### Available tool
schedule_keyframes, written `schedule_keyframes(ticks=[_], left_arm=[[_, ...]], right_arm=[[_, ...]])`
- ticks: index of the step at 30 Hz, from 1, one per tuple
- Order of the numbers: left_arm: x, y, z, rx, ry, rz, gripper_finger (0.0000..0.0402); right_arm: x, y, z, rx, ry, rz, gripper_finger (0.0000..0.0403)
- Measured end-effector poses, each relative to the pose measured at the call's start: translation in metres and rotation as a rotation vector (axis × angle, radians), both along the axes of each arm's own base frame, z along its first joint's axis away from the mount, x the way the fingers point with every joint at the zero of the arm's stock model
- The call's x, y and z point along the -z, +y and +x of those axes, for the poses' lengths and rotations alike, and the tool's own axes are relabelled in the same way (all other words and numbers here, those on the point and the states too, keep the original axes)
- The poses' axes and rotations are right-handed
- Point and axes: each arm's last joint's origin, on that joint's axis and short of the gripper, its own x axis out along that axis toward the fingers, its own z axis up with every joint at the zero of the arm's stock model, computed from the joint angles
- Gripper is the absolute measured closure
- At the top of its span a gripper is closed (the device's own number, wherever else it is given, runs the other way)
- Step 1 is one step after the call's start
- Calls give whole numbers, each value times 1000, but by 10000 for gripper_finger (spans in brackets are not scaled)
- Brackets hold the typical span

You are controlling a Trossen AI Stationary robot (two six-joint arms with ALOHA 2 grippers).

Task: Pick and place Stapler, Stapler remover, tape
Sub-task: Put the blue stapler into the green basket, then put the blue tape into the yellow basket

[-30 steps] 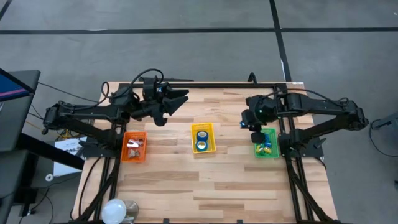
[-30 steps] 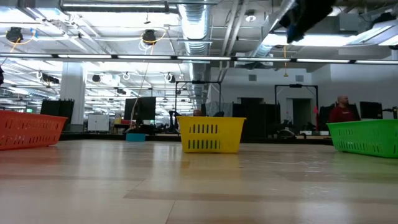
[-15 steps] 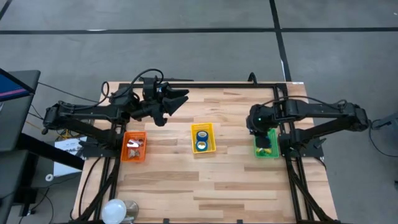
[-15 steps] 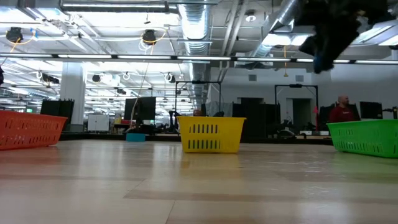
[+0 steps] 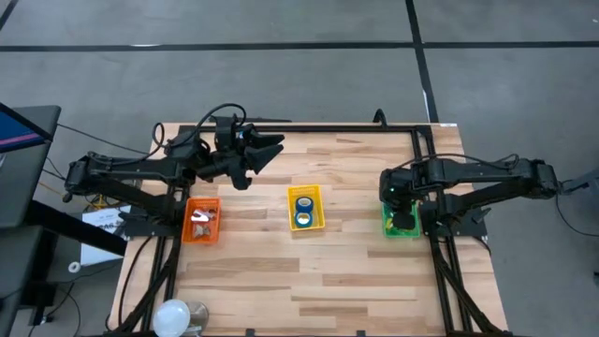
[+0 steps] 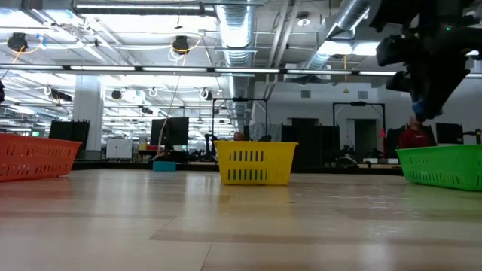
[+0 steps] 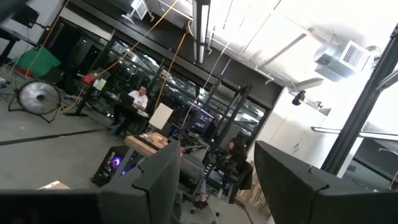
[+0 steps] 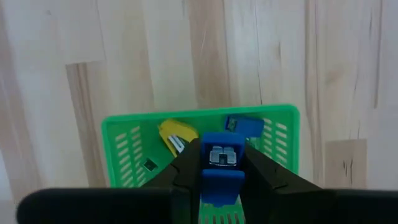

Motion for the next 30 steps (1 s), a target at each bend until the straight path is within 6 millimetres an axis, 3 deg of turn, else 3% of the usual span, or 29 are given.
schedule_keyframes(ticks=[20,30], left_arm=[[0,0,0,1,0,0,206],[0,0,0,1,0,0,206]], right_arm=[[0,0,1,-1,-6,1,323],[0,0,1,1,-6,3,251]])
